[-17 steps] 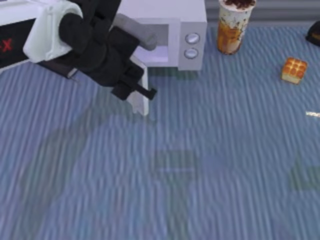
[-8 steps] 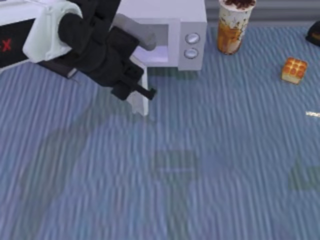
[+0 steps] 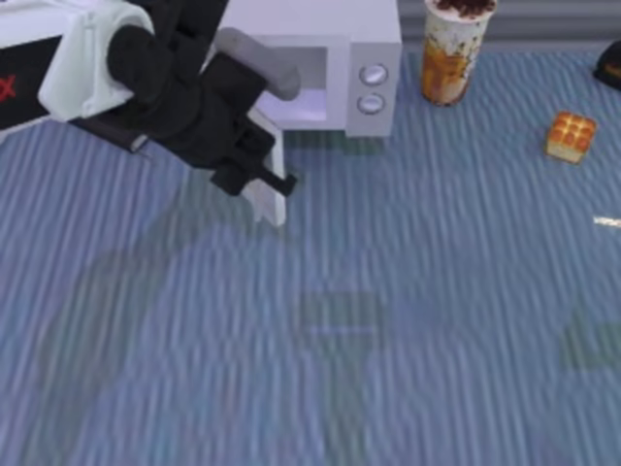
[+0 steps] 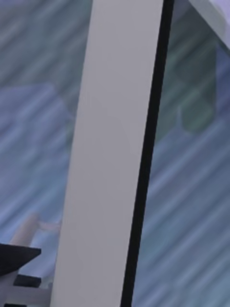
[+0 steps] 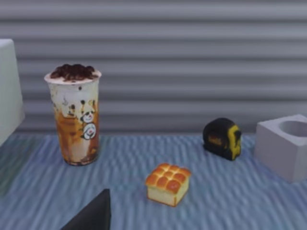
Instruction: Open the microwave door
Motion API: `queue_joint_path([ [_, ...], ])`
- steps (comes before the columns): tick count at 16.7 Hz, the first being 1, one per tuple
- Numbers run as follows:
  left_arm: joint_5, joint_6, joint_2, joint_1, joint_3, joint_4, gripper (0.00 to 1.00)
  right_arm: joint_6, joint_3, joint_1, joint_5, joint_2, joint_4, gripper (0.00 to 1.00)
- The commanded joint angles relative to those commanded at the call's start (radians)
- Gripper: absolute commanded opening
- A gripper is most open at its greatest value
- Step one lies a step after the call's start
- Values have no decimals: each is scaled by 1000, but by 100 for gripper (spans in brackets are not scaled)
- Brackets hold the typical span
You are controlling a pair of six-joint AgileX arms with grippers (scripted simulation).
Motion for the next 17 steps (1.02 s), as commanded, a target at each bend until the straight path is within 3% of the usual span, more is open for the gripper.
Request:
queue_joint_path([
  [6, 58, 120, -30, 48, -31, -18, 0, 0, 0, 0, 0, 0, 0, 100],
  [17, 58, 120, -30, 48, -32, -18, 0, 0, 0, 0, 0, 0, 0, 100],
])
